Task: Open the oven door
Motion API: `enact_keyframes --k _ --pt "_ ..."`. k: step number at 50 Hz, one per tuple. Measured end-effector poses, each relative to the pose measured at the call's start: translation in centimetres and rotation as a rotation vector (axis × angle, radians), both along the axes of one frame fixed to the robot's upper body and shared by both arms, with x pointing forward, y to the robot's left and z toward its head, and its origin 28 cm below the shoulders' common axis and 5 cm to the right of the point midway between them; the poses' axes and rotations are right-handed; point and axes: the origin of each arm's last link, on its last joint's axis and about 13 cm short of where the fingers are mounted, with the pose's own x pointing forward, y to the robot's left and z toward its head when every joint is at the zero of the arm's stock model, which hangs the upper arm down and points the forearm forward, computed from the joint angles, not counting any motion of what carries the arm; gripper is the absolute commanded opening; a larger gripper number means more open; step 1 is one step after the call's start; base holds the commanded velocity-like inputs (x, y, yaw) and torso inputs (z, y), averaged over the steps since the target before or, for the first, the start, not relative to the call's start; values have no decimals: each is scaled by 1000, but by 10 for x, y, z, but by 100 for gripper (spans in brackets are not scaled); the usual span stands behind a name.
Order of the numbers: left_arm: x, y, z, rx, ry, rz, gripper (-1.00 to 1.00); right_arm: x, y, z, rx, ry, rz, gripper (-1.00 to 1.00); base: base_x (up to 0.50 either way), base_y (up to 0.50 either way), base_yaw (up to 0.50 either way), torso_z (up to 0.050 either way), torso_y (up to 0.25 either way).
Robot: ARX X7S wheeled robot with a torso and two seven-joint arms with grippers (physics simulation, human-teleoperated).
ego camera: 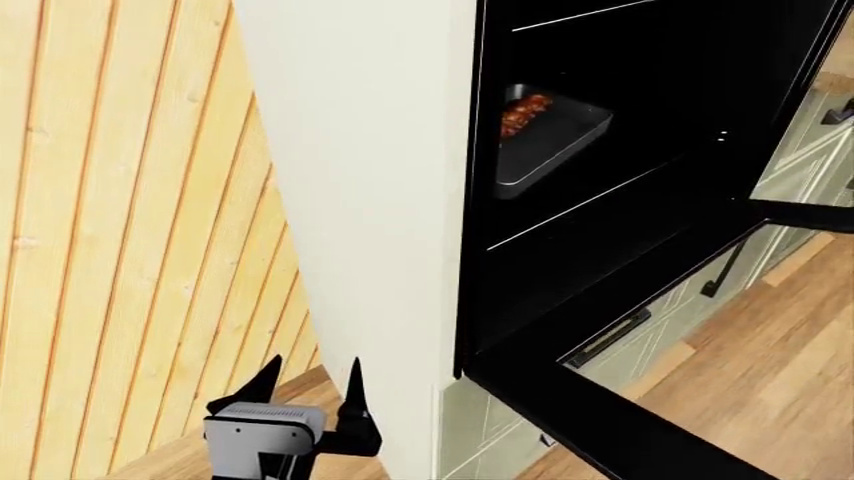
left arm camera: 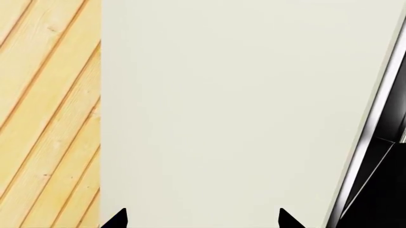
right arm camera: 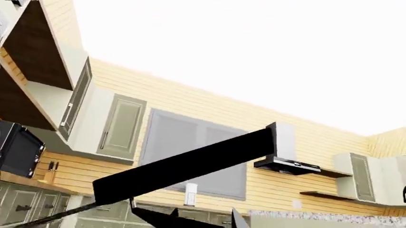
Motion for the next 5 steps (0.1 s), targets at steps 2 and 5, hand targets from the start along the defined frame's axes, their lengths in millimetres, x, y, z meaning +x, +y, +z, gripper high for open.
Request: enact_keyframes --k 2,5 --pt "0 0 0 0 0 1 100 0 0 -7 13 26 -14 -100 0 0 0 -5 0" --pt "0 0 0 0 1 2 100 0 0 -16 28 62 -25 -100 0 0 0 0 -3"
